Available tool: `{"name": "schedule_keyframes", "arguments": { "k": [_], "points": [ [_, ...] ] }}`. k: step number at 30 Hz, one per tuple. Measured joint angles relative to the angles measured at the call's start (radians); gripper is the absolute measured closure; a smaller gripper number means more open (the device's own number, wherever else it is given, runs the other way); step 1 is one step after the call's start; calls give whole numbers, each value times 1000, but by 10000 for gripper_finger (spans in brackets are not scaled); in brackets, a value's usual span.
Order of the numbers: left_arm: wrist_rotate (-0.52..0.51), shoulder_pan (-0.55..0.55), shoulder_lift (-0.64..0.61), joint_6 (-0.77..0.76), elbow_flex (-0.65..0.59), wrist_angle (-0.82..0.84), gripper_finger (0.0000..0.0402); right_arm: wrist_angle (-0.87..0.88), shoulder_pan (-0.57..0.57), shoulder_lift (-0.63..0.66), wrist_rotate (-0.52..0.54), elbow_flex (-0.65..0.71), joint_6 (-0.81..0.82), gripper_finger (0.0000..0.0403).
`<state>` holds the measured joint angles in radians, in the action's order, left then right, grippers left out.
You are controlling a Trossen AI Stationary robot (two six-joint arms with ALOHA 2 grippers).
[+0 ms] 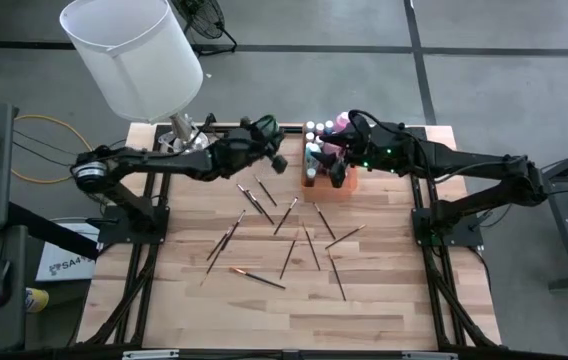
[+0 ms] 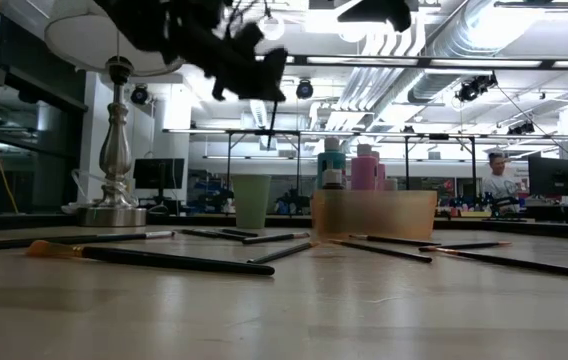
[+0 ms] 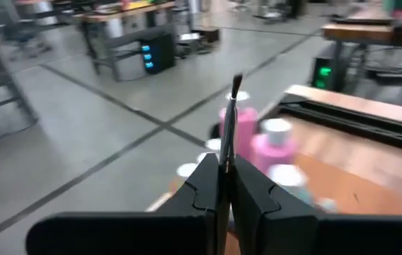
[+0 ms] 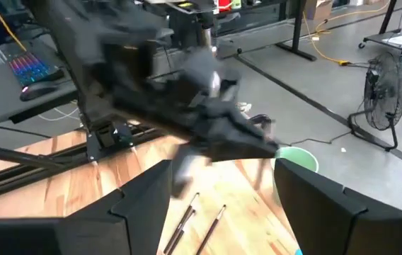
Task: Pick & Place Paint Supplies
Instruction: Put the black paint brush into the green cup
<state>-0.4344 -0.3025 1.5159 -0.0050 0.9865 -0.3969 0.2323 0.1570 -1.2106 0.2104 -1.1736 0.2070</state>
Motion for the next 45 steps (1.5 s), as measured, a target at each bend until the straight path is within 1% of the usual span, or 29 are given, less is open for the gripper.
{"name": "schedule_keyframes", "arguments": {
  "k": [5, 8, 16, 20, 28, 32, 41, 45],
  "points": [
    [-21, -86, 68, -22, -1, -112, 391, 1, -1, 0, -5, 0, 2, 163],
    [-26, -135, 92, -52, -1, -119, 391, 1, 0, 0, -3, 0, 2, 164],
    [-17, -234, 140, -56, -1, -127, 391, 1, 0, 0, -3, 0, 10, 165],
    [36, -257, 170, -61, -1, -125, 382, 1, 0, 0, -1, 0, 10, 165],
    [36, -254, 185, -79, -1, -127, 346, 1, 0, -1, 9, 0, 10, 165],
    [35, -254, 177, -78, -1, -132, 317, 1, 0, -1, 9, 0, 10, 165],
    [35, -254, 159, -70, 0, -132, 206, 1, 0, -1, 9, 0, 10, 165],
    [55, -254, 159, -70, 0, -126, 179, 1, 0, -1, 8, 0, 32, 165]
  ]
}}
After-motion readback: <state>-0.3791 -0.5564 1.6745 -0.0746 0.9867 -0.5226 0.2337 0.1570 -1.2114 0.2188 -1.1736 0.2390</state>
